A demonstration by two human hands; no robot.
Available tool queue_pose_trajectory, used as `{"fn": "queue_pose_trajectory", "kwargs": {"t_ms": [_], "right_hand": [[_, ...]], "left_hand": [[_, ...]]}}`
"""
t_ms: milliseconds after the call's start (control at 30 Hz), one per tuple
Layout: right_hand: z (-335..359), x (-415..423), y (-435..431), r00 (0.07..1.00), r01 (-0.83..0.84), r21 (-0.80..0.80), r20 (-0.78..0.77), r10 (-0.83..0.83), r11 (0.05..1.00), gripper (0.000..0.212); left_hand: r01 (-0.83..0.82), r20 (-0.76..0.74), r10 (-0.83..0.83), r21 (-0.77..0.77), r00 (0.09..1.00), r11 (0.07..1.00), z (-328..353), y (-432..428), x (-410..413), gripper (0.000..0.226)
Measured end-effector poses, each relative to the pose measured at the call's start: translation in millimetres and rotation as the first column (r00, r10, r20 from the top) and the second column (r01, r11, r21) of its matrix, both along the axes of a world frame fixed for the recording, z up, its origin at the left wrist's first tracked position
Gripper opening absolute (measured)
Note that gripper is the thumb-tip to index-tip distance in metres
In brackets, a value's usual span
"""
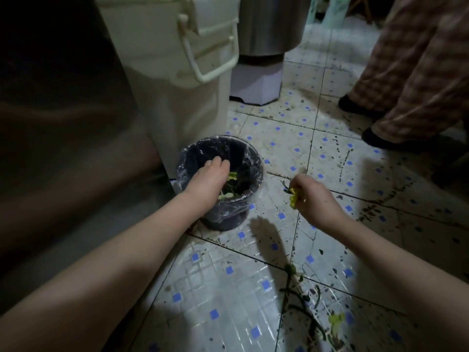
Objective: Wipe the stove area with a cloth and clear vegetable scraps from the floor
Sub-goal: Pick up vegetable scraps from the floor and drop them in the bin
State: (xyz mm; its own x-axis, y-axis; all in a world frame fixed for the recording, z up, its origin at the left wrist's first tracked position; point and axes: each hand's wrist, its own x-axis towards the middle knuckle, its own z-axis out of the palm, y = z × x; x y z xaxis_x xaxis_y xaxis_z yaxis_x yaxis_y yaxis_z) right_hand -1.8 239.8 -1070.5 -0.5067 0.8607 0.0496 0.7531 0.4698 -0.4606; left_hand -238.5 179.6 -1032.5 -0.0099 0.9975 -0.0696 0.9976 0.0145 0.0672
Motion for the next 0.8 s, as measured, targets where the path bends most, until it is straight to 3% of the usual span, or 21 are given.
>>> {"fn": "queue_pose_trajectory", "kwargs": {"t_ms": [333, 467, 633, 800], "right_hand": [[7.2, -14.5, 9.9, 0.997, 0.035, -0.026, -0.068, -0.036, 0.999, 0.033], [9.3, -29.3, 12.0, 0.998, 0.009, 0.001, -0.064, -0.009, 1.0, 0.031], [15.6, -49.2, 17.8, 0.997, -0.028, 0.041, -0.071, 0.031, 0.999, 0.027], [26.3, -75.9, 24.9, 0.987, -0.024, 0.054, -0.155, 0.032, 0.998, 0.024]], "left_hand": [[-0.057, 0.053, 0.055, 0.021, 0.997, 0.998, -10.2, 7.4, -1.6, 0.058], [-0.018, -0.008, 0.018, 0.021, 1.0, 1.0, -14.6, 5.4, -3.8, 0.066], [-0.091, -0.047, 0.092, 0.033, 0.995, 0.995, -17.6, -5.4, -11.4, 0.044], [-0.134, -0.056, 0.134, 0.01, 0.989, 0.991, -20.2, -19.8, -22.6, 0.045]]}}
